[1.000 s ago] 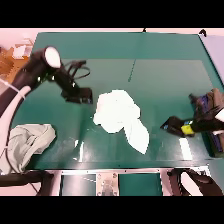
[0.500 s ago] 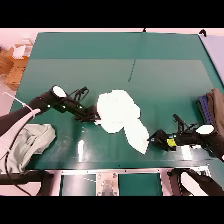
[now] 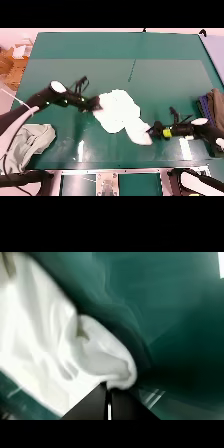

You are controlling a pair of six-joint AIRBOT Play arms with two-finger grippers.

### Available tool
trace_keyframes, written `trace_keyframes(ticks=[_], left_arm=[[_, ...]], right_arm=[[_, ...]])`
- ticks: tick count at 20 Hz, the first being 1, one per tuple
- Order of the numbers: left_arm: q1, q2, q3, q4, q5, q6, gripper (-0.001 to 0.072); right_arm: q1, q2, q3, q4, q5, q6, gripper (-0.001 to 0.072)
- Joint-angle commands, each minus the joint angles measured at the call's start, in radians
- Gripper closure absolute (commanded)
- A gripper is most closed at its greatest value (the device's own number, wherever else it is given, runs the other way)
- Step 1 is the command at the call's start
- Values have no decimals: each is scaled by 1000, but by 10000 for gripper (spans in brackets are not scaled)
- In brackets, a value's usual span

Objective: Fold the shirts.

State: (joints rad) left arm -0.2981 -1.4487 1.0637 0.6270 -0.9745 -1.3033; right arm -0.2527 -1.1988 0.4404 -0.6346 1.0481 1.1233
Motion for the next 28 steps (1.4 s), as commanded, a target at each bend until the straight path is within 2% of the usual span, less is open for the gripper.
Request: trace_keyframes(ticks=[1, 4, 8, 10, 11, 14, 17, 20, 22, 23, 25, 28], left_arm=[[1, 121, 202, 71, 13, 2, 683], [1, 253, 523, 211, -2, -36, 684], [1, 317, 1054, 354, -68, -103, 684], [1, 354, 1190, 361, -43, -110, 683], [1, 390, 1189, 362, -5, -109, 684], [1, 476, 1173, 366, 71, -94, 683], [1, 490, 1147, 393, 70, -103, 683], [1, 482, 1014, 476, 73, -137, 683], [1, 466, 893, 586, 84, -161, 683], [1, 434, 850, 653, 84, -191, 683], [1, 331, 814, 743, 69, -193, 683], [16, 99, 814, 754, 80, -192, 683]], right_arm=[[0, 27, 277, 64, 134, 27, 699], [0, 115, 730, 104, 168, 109, 699], [0, 146, 1431, 63, 136, 214, 699], [0, 146, 1688, -11, 115, 270, 699], [0, 151, 1762, -37, 104, 284, 699], [0, 205, 1781, -81, 28, 290, 699], [0, 205, 1735, -84, 14, 299, 698], [0, 191, 1594, -84, -29, 298, 699], [2, 136, 1525, -81, -29, 298, 698], [2, 87, 1509, -80, -23, 298, 698], [22, -34, 1500, -82, -3, 298, 698], [55, -225, 1500, -89, 50, 298, 699]])
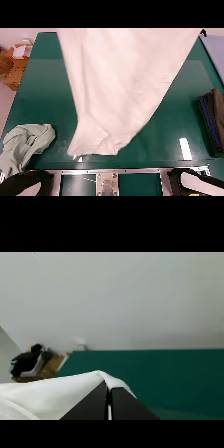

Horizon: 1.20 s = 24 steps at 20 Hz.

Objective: Fold the shirts.

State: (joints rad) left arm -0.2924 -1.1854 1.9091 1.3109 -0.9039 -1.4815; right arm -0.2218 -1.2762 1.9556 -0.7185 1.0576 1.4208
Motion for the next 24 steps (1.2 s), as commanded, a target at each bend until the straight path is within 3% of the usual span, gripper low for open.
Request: trace_keyframes(ticks=[1, 5, 7, 9, 10, 11, 12, 17, 20, 21, 24], left_arm=[[27, -256, -31, 51, 29, -14, 683], [104, -557, -31, -141, 146, -30, 683], [127, -650, -31, -277, 201, -28, 682], [127, -707, -31, -304, 188, -29, 680], [127, -721, -32, -313, 154, -29, 525], [128, -729, -31, -321, 105, -37, 89], [141, -725, -27, -322, 33, -60, 36], [254, -721, 121, -354, -528, -195, 36], [207, -713, 31, -290, -845, -258, 61], [165, -689, -34, -261, -853, -256, 182], [4, -552, -315, -203, -764, -226, 209]], right_arm=[[29, -210, -16, -10, 52, 0, 699], [29, -372, -57, -121, 59, 1, 699], [29, -418, -118, -166, 59, 2, 699], [28, -455, -192, -170, 58, 2, 699], [28, -475, -221, -170, 58, 1, 699], [27, -493, -248, -170, 58, 1, 699], [27, -508, -265, -171, 58, 1, 699], [21, -550, -272, -177, 59, 0, 699], [5, -554, -274, -185, 58, 0, 699], [-1, -554, -274, -185, 62, 0, 699], [-24, -554, -274, -184, 87, 0, 699]])
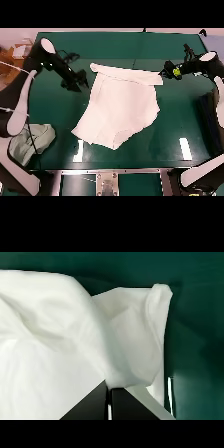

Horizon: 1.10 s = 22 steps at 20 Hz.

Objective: Fold the shirts.

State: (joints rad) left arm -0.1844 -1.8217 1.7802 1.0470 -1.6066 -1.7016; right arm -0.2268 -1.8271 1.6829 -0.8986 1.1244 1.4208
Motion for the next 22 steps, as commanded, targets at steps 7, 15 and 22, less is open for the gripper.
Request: trace_keyframes(ticks=[7, 15, 22], left_arm=[[-317, 604, -1093, -289, 491, -156, 210], [-519, 514, -1248, -574, 1041, -96, 215], [-278, 525, -1160, -307, 863, -11, 683]], right_arm=[[-93, -3, -2, -4, 40, 0, 699], [-99, -3, -1, 0, 71, -8, 699], [-136, 23, -25, -43, 183, 5, 703]])
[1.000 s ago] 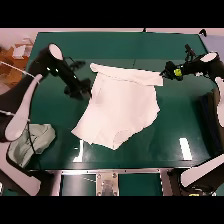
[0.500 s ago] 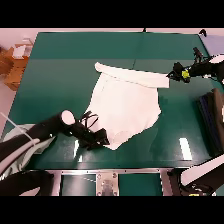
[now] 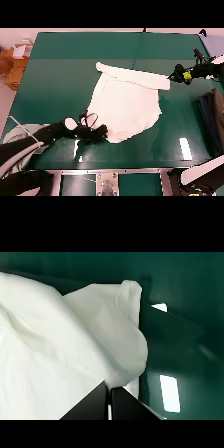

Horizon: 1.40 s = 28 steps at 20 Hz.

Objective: Fold the shirts.

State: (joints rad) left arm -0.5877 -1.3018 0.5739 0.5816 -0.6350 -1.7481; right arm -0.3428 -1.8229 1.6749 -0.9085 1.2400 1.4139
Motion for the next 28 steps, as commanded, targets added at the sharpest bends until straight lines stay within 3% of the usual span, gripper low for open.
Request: trace_keyframes(ticks=[1, 4, 8, 13, 16, 17, 18, 19, 23, 26, 28], left_arm=[[208, 11, 90, 262, -175, 26, 683], [454, 11, 256, 482, -313, 26, 683], [676, -67, 475, 525, -327, 150, 683], [697, -312, 719, 471, -447, 341, 682], [697, -362, 787, 480, -423, 343, 682], [697, -362, 792, 481, -400, 343, 682], [697, -362, 798, 481, -394, 343, 682], [697, -362, 798, 484, -397, 343, 682], [697, -363, 798, 496, -437, 360, 682], [697, -362, 798, 480, -454, 361, 682], [697, -363, 798, 480, -461, 361, 682]], right_arm=[[-30, 54, -58, -72, 70, 29, 704], [-64, 242, -309, -184, 69, 86, 703], [-64, 619, -798, -237, 72, 177, 701], [78, 1035, -1279, -226, 134, 322, 700], [104, 1143, -1354, -213, 85, 349, 697], [104, 1146, -1341, -210, 61, 348, 591], [104, 1136, -1318, -211, 42, 348, 303], [96, 1109, -1276, -211, 26, 334, 153], [-15, 785, -960, -158, -141, 141, 155], [19, 354, -644, 132, -158, -76, 159], [84, 101, -426, 290, -134, -128, 159]])
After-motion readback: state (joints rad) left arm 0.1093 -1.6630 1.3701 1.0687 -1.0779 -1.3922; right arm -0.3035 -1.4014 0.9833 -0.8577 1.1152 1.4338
